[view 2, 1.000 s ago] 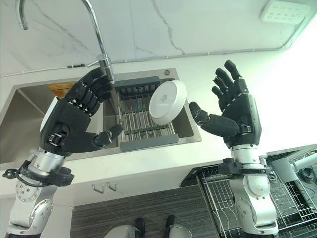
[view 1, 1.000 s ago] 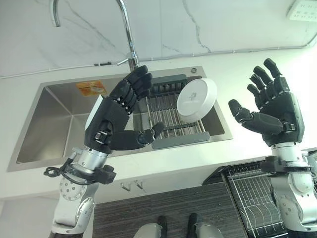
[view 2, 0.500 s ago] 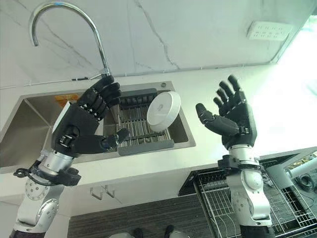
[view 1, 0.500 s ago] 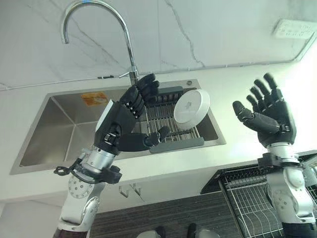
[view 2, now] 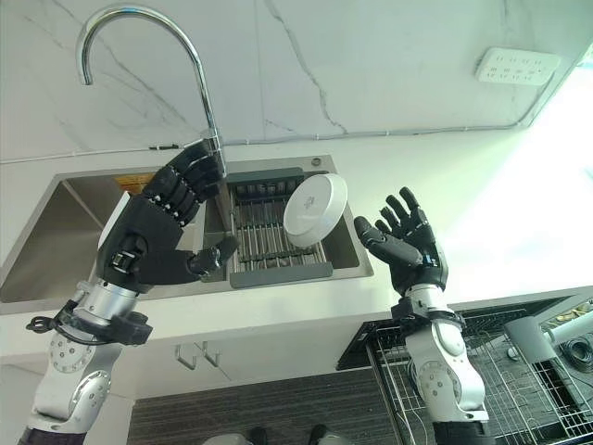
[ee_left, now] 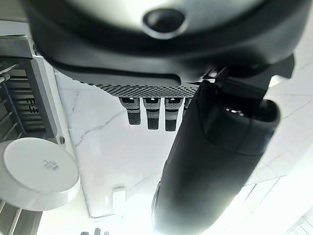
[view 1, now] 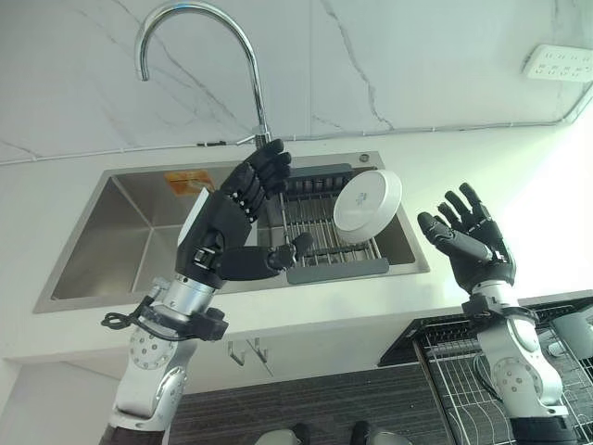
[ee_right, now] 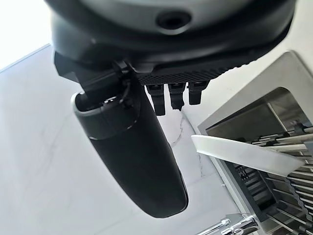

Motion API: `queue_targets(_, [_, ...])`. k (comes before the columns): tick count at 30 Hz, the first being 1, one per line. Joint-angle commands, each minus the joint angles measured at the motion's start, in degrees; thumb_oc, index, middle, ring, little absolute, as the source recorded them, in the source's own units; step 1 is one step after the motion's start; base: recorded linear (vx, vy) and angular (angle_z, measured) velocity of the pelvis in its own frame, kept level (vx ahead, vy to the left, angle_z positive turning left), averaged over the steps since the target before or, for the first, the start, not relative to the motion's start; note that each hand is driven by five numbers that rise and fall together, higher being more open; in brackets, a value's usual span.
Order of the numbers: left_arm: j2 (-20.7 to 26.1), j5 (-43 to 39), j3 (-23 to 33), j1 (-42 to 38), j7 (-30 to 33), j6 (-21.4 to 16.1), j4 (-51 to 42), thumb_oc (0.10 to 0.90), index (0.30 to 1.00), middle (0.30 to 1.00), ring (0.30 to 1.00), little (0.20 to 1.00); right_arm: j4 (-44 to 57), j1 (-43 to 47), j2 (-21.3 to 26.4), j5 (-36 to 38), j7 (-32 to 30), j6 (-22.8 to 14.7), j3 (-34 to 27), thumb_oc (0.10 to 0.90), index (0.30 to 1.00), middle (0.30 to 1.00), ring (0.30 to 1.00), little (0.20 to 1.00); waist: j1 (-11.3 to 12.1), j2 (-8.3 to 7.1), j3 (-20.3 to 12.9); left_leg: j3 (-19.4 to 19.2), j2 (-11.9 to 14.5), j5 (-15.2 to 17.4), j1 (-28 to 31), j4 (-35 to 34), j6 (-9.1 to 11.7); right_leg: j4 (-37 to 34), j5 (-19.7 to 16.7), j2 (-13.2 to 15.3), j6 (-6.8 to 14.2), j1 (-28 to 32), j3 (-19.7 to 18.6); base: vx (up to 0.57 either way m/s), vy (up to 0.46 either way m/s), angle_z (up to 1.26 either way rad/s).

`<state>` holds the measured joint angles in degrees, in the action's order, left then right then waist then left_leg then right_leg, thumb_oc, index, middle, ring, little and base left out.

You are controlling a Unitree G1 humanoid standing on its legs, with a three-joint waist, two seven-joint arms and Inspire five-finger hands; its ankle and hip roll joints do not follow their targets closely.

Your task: Place the dishes in the dishwasher.

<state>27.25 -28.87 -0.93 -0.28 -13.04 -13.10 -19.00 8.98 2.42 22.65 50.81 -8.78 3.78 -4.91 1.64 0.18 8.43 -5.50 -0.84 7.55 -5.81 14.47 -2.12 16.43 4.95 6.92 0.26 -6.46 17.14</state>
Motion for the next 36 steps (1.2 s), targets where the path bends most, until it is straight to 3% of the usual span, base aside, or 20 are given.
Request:
queue_targets(1, [1.5,-0.3,-0.2,-6.0,0.9,-6.1,-3.5,0.800,0.900,0.900,0.900,0.900,1.2,6.7,0.4,3.5,1.1,-2.2,-1.3,0.800,0.900,0.900,0.900,0.900,-0.3,-0.96,-2.8,-2.1,5.8,8.2,3.5,2.7,3.9,0.8,7.2,1.1,5.5,3.2,-1.0,0.00,0.000,0.00])
queue_targets(13, [2.2,-0.2,-1.3,-6.4,1.3,-5.5,-2.6,0.800,0.900,0.900,0.900,0.900,-2.7,7.1,1.0,9.8,1.5,3.5,0.1,0.800,0.900,0.900,0.900,0.900,0.2,-1.81,-2.6,-2.2,5.6,8.3,3.8,2.7,3.8,0.8,7.3,1.0,5.7,3.8,-0.8,0.00,0.000,0.00])
queue_targets(36, [3.0,-0.3,-3.1,-7.9,2.7,-4.7,-2.0,0.800,0.900,0.900,0.900,0.900,-7.2,11.1,3.1,12.9,2.4,5.6,2.1,0.800,0.900,0.900,0.900,0.900,1.7,-2.34,-2.3,-1.5,5.1,8.4,4.2,2.7,3.7,0.8,7.6,1.3,5.9,4.8,-0.2,0.00,0.000,0.00])
